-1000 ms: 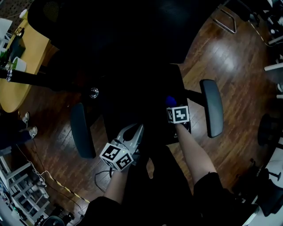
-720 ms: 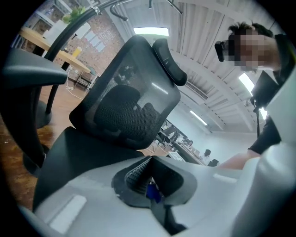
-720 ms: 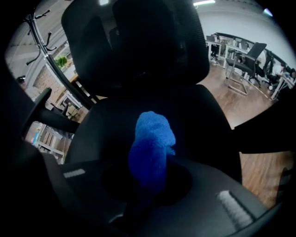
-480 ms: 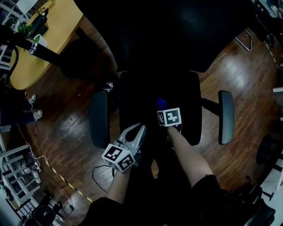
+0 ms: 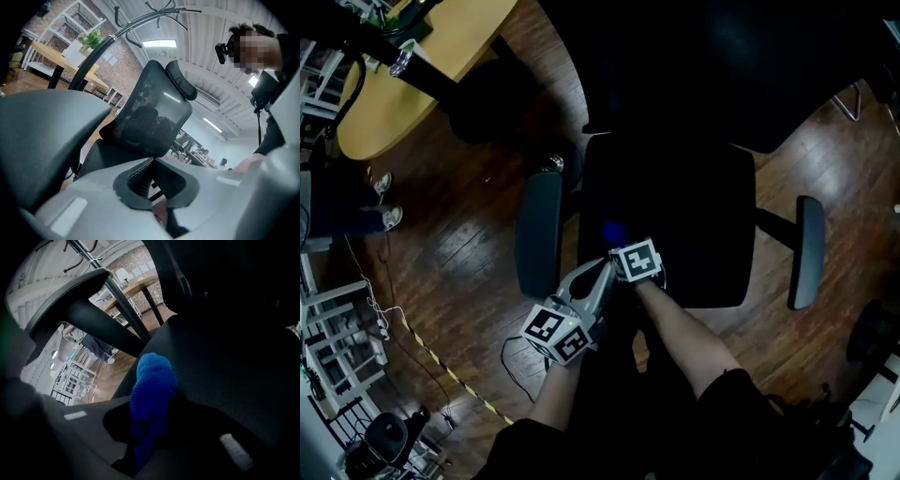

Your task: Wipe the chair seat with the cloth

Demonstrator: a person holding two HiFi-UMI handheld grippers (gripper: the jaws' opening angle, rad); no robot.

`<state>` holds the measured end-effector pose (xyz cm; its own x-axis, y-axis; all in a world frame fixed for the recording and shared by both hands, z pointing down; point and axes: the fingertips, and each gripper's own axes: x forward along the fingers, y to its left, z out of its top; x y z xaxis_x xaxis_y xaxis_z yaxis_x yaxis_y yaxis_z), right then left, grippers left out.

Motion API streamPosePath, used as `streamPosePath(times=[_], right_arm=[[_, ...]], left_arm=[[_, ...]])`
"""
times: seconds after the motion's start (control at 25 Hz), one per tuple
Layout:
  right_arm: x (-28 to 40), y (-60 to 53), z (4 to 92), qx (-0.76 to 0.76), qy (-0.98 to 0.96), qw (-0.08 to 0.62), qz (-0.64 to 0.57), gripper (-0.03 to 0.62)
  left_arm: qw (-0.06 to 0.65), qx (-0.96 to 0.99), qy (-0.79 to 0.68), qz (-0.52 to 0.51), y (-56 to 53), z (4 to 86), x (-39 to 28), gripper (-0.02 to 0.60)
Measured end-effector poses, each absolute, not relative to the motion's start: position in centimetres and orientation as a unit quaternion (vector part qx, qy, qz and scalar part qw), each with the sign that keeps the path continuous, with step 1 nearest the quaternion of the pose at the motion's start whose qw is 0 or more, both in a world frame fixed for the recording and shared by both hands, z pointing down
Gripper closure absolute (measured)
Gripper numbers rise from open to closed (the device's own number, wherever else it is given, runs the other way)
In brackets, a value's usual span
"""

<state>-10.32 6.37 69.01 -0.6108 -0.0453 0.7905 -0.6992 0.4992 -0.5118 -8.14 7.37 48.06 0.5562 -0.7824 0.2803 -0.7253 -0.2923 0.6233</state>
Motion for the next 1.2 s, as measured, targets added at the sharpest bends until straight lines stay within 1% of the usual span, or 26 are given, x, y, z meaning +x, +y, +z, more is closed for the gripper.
streamPosePath(times=[0.08, 0.16, 0.28, 0.4, 0.64, 0.76, 0.92, 1.2], right_arm=[[-10.1, 6.1, 68.8, 0.238, -0.781, 0.364, 0.448, 0.554], [-8.6, 5.9, 69.2, 0.249, -0.776, 0.372, 0.445, 0.554], [-4.2, 4.9, 70.4, 0.290, -0.760, 0.387, 0.433, 0.554], [-0.5, 4.5, 70.2, 0.314, -0.742, 0.370, 0.462, 0.554], [12.2, 3.1, 70.5, 0.416, -0.687, 0.392, 0.448, 0.556], [16.3, 2.6, 70.4, 0.443, -0.674, 0.382, 0.451, 0.554], [18.8, 2.6, 70.2, 0.458, -0.666, 0.377, 0.452, 0.554], [19.5, 2.6, 70.1, 0.459, -0.663, 0.389, 0.445, 0.555]], left_arm=[[0.367, 0.805, -0.465, -0.038, 7.2, 48.2, -7.8, 0.589], [0.366, 0.810, -0.456, -0.035, 7.0, 48.2, -7.0, 0.589], [0.367, 0.822, -0.436, -0.027, 6.4, 48.3, -5.4, 0.589], [0.368, 0.834, -0.411, -0.021, 5.7, 48.3, -3.3, 0.589], [0.368, 0.858, -0.358, -0.006, 4.6, 48.4, 1.6, 0.589], [0.367, 0.865, -0.341, 0.000, 4.3, 48.4, 3.4, 0.589], [0.365, 0.870, -0.330, 0.007, 4.1, 48.4, 4.6, 0.589], [0.366, 0.868, -0.335, 0.008, 4.2, 48.1, 4.6, 0.589]])
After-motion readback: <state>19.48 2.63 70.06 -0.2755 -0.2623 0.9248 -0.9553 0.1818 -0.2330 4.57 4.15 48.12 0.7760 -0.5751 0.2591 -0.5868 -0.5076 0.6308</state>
